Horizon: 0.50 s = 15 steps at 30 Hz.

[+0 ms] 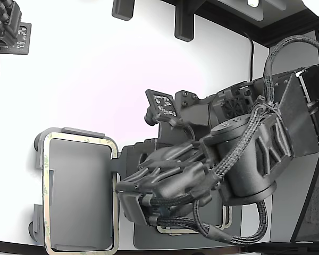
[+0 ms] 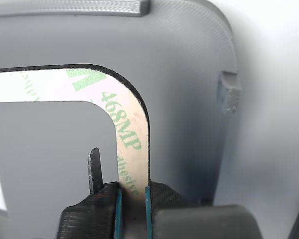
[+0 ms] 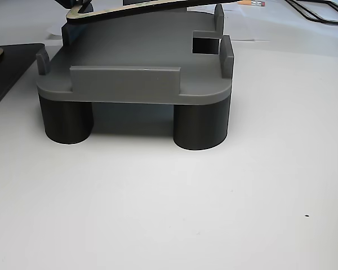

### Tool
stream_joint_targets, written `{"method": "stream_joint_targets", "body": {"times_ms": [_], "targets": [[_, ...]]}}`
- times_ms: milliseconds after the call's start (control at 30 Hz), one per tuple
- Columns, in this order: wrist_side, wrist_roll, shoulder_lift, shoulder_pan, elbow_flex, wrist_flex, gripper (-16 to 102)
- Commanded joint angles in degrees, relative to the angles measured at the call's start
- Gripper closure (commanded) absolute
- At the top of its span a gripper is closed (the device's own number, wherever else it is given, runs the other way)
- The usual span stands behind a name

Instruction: Move top rectangular frame to the holder.

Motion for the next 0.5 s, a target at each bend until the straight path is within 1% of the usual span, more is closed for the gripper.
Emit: {"method": "stream_joint_targets", "body": {"times_ms": [0, 300, 467], "targets": [[-0.9, 0.8, 0.5, -0.9, -1.1, 0.5, 96], [-2.2, 0.7, -0.9, -2.3, -1.1, 0.5, 96], [-1.6, 0.2, -1.4, -2.6, -0.6, 0.5, 96]]}}
